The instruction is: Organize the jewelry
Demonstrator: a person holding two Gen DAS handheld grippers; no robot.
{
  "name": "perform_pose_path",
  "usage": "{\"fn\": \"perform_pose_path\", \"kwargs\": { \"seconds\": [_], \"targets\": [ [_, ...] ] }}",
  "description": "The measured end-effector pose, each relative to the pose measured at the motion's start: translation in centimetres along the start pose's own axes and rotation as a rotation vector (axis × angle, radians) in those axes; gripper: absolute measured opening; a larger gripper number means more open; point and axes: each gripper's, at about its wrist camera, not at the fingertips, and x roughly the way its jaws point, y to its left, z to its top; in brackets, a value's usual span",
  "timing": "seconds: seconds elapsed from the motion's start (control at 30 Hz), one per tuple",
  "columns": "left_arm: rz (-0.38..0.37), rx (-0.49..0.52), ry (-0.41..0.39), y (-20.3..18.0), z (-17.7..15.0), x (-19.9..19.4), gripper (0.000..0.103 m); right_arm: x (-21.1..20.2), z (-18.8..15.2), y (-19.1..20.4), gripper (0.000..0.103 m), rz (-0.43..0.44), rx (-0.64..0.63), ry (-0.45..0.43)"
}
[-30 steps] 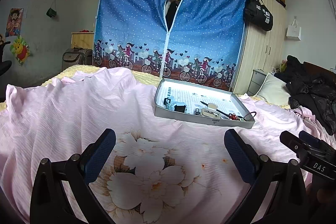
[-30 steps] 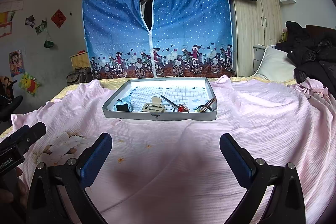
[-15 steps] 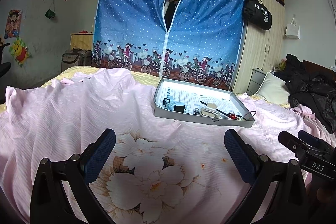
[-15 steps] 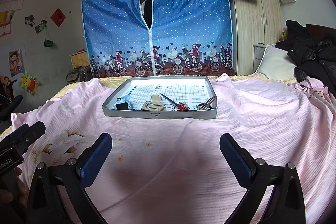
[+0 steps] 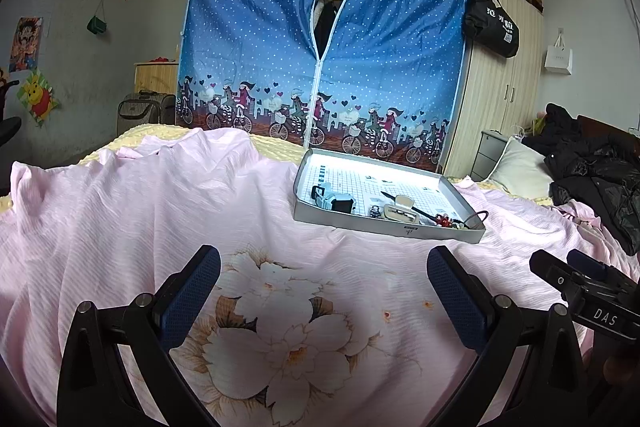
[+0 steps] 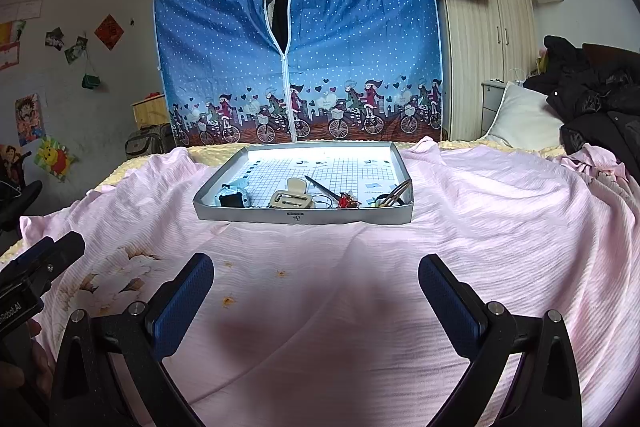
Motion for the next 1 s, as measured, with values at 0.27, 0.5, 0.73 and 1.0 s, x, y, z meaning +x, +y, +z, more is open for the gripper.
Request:
{"fn": "perform_pose_path", "kwargs": {
  "seconds": [0.27, 0.5, 0.73, 1.0],
  "targets": [
    [0.002, -0.002, 0.002, 0.02, -0.1, 0.08, 0.101, 0.07, -0.32, -0.12, 0.103, 0.001, -0.002, 0.007],
    [0.002, -0.002, 0.002, 0.04, -0.14, 0.1, 0.101, 0.02, -0.42, -0.1, 0.103, 0.001, -0.002, 0.008],
    [0.002, 0.002, 0.006, -0.04, -0.23, 0.13, 0.101, 0.1, -0.28, -0.13, 0.103, 0.002, -0.003, 0.009],
    [-0.001, 0.004, 0.01, -0.06, -0.52, 0.27, 0.101, 0.15, -0.25, -0.1, 0.103, 0.001, -0.003, 0.011]
  ]
}}
